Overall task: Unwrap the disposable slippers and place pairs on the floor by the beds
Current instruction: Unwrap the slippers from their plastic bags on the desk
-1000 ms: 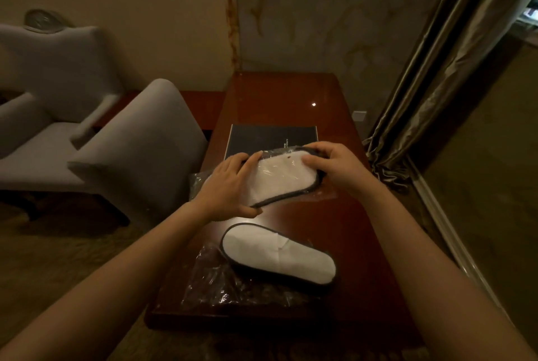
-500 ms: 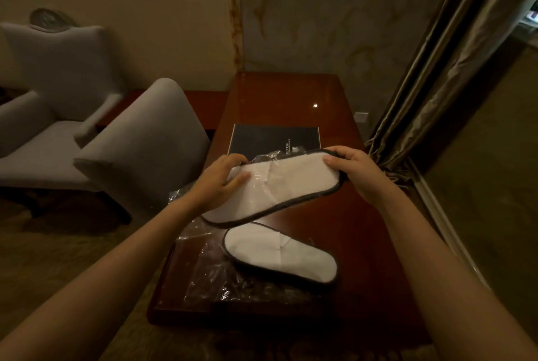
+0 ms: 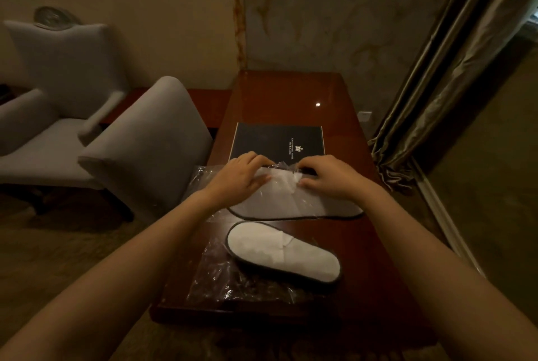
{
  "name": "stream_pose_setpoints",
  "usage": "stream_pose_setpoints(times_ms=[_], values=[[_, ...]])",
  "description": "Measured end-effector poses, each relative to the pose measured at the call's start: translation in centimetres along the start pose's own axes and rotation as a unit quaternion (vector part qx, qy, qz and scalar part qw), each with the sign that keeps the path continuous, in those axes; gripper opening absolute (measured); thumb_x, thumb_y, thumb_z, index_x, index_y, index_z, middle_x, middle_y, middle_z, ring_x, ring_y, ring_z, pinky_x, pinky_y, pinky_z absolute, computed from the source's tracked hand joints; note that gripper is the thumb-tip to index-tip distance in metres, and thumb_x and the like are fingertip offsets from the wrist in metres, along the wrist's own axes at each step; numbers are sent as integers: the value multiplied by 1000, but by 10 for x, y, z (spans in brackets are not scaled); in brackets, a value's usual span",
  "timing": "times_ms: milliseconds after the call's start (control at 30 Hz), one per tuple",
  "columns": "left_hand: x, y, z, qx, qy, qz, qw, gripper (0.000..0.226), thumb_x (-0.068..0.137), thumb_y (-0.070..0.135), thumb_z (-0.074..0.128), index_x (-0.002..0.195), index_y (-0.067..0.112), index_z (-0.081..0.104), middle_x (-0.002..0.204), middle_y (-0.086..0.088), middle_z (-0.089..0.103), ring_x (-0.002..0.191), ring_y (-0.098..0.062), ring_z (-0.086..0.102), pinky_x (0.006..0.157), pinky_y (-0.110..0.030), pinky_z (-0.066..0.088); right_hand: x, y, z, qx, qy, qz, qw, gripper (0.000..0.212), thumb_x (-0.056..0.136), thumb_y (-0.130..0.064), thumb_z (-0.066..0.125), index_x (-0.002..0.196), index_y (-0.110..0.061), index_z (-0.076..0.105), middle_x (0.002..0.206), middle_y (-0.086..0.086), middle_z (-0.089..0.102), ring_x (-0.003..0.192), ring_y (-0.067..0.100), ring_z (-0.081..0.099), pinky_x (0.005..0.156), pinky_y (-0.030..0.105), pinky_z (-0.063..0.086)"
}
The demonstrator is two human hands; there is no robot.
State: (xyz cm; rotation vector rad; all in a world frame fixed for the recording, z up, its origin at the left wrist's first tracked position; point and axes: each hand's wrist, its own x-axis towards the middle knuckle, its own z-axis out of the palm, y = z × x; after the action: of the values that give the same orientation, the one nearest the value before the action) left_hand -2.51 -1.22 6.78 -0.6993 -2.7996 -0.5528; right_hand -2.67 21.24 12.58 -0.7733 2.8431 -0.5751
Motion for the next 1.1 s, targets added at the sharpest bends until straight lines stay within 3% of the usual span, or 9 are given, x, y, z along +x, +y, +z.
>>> stream_pose_setpoints(times_ms=[167, 367, 467, 567, 667, 800, 933, 1100], values=[[1, -26, 5, -35, -26, -57, 997, 30, 94, 29, 48, 121, 20, 51, 117, -3, 59, 104, -18, 56, 86, -27, 44, -8, 17, -8, -7, 30, 27, 999, 26, 87, -29, 55, 112, -22, 61, 106, 0, 65, 87, 12, 55, 65, 23, 41], [4, -43, 22, 9, -34, -94, 995, 19, 95, 27, 47, 101, 15, 60, 102, -5, 62, 90, -19, 58, 80, -31, 51, -20, 37, -12, 20, 46, 86, 995, 36, 88, -28, 54, 123, -20, 58, 120, 3, 63, 105, 19, 58, 88, 37, 49], [14, -43, 34, 86, 4, -77, 993, 20, 91, 25, 53, 97, 12, 67, 100, -7, 61, 93, -23, 55, 83, -34, 44, -22, 44, -11, 32, 72, 111, 991, 34, 87, -28, 54, 120, -20, 59, 117, 3, 64, 101, 18, 58, 85, 38, 51], [19, -48, 41, 145, 29, -115, 982, 19, 87, 30, 59, 96, 20, 73, 97, -3, 58, 96, -25, 47, 81, -34, 33, -30, 61, -15, 69, 116, 144, 980, 34, 87, -28, 57, 120, -18, 60, 114, 3, 65, 94, 15, 56, 76, 30, 44], [31, -40, 53, 113, 14, -128, 985, 21, 89, 30, 58, 99, 20, 74, 93, -4, 55, 88, -22, 47, 68, -28, 32, -37, 79, -9, 78, 133, 181, 971, 35, 86, -27, 60, 119, -15, 61, 115, 8, 65, 98, 21, 58, 76, 29, 40], [52, -22, 81, 75, -31, -164, 983, 22, 92, 21, 52, 96, 13, 72, 97, -8, 53, 80, -22, 50, 62, -30, 35, -41, 94, 16, 135, 158, 243, 948, 37, 86, -26, 60, 120, -10, 59, 116, 13, 63, 99, 25, 57, 77, 31, 41], [66, -15, 105, 50, -54, -202, 977, 20, 90, 8, 50, 101, 7, 68, 105, -15, 54, 86, -31, 57, 72, -38, 49, -43, 106, 43, 180, 191, 294, 919, 33, 86, -27, 59, 116, -11, 60, 110, 11, 64, 86, 17, 52, 72, 30, 39], [72, -13, 128, -28, -155, -242, 957, 40, 89, 8, 53, 129, 12, 51, 129, -14, 44, 110, -31, 55, 91, -36, 46, -48, 119, 67, 204, 205, 333, 898, 34, 86, -27, 59, 117, -12, 60, 110, 11, 65, 85, 18, 51, 73, 31, 41]])
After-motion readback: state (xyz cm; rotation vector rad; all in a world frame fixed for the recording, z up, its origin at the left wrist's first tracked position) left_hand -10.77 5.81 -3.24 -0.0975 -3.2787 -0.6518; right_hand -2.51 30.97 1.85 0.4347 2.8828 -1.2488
